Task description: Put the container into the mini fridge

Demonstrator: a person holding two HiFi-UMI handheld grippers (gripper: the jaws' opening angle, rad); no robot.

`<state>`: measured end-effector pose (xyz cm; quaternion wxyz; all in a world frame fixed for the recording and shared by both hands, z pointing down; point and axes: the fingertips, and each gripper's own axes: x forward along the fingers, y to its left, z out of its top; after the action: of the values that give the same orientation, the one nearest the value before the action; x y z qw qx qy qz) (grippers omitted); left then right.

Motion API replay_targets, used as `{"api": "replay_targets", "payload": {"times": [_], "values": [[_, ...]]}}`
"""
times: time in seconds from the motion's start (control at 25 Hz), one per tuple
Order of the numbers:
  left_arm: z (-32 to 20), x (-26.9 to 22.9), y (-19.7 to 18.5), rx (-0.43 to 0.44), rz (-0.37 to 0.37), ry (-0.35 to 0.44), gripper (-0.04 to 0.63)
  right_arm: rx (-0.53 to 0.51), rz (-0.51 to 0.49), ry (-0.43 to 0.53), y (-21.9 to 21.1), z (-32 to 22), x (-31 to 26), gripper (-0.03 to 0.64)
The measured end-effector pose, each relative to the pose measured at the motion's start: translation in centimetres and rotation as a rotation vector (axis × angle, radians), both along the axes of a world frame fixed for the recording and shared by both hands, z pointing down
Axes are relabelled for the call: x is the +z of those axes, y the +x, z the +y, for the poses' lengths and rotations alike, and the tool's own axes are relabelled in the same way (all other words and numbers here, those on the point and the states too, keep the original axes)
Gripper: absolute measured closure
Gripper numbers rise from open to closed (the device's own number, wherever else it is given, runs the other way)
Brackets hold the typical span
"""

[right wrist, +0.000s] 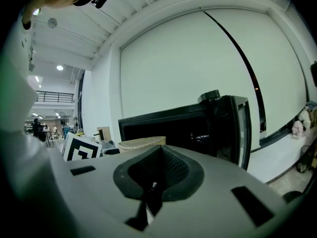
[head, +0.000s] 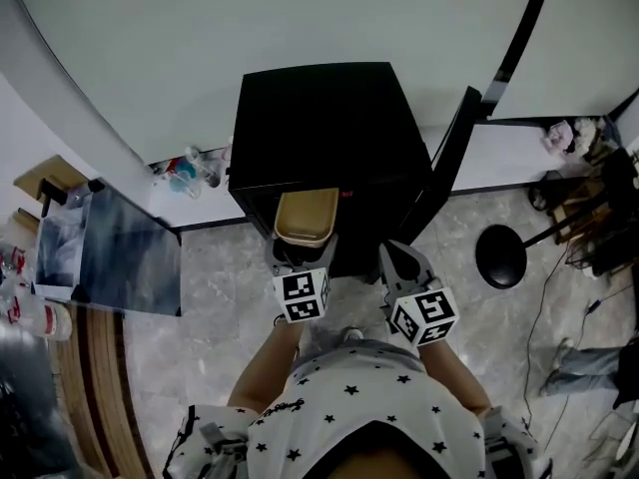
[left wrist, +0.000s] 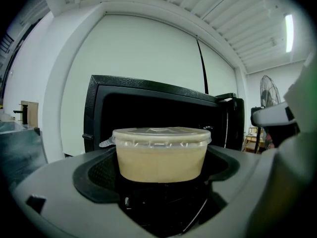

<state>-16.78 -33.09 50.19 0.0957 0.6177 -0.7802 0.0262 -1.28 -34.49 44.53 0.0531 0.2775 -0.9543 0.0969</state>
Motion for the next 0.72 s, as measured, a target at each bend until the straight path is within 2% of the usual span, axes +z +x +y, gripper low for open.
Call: {"api": "replay_targets", "payload": {"times": [0.4,0.72], "values": [[-2.1,1.6,-1.0,-0.095,0.005,-0.016,0.063,-0.103,0.000,-0.037,-1.5,-1.9,1.6,0.623],[-3.3,3.2,-2.0,-0.133,-0.013,-0.054,0.063,-0.147,0.000,-0.057,-2.2,-2.7,2.4,0.624]]}}
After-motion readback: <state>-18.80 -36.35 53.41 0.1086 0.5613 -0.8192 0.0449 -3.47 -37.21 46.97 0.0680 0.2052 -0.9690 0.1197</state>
